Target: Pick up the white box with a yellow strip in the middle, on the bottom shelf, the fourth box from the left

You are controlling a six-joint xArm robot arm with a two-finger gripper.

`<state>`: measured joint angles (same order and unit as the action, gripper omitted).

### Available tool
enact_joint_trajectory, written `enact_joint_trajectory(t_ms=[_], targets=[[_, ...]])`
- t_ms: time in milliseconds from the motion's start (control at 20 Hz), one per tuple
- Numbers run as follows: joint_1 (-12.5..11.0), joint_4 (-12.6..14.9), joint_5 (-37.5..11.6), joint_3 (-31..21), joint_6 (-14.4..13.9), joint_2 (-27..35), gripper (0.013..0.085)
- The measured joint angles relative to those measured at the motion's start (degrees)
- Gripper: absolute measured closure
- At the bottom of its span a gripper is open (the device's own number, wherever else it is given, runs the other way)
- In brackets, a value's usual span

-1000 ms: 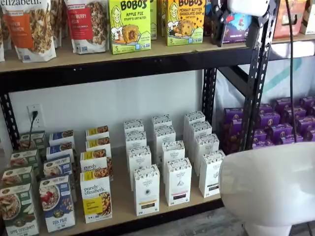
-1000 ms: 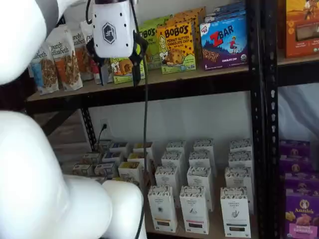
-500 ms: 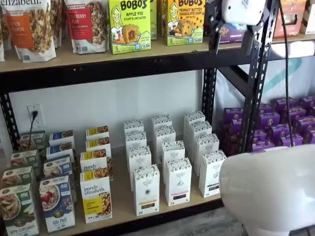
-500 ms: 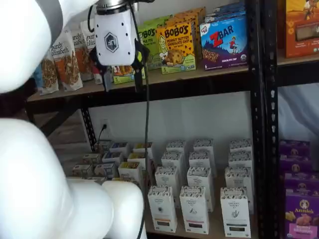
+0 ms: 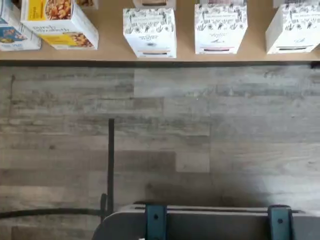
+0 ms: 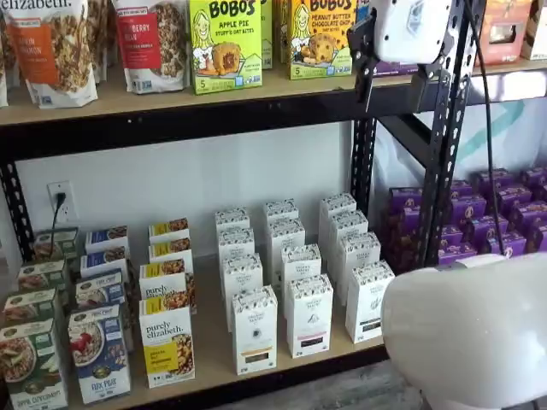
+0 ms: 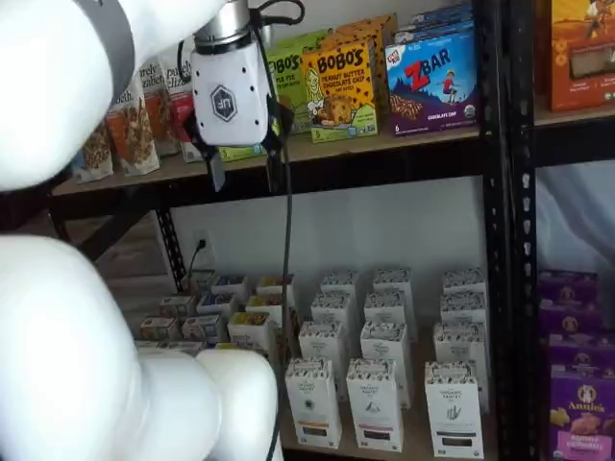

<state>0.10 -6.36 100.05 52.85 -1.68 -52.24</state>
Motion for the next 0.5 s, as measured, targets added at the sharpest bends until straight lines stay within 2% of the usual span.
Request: enact_joint_trajectory(t_ms=[100,350,500], targets=[[0.62,0.58,-1.94,-1.11,-0.34,-0.29,0.0130],[0.48,-1.37,-4.59,-3.21,-0.21,-0.03,0.0130],[2.48,-0.36,-6.51,-4.94,-1.81,0.03,0.0130]])
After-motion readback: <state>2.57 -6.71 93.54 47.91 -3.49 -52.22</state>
